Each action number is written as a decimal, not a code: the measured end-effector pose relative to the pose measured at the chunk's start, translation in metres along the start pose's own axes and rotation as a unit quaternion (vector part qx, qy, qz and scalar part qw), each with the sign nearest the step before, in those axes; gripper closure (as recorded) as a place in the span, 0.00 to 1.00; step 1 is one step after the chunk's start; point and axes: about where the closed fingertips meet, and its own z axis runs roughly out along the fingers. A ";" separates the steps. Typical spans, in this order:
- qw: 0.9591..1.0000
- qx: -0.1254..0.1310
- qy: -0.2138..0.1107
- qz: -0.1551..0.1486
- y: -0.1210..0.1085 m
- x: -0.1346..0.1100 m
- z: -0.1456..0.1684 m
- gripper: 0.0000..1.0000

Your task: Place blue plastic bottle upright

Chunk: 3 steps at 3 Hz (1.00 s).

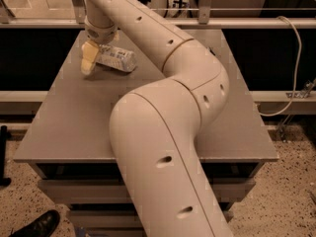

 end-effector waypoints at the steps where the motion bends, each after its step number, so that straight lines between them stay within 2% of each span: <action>1: 1.000 0.000 0.031 0.004 0.001 -0.002 0.009 0.00; 2: 0.999 0.001 0.052 0.010 0.002 -0.004 0.011 0.13; 3: 0.998 0.005 0.058 0.015 -0.001 -0.005 0.008 0.37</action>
Offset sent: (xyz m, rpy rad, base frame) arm 0.0181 0.0078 0.0102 -0.1465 0.0929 -0.0601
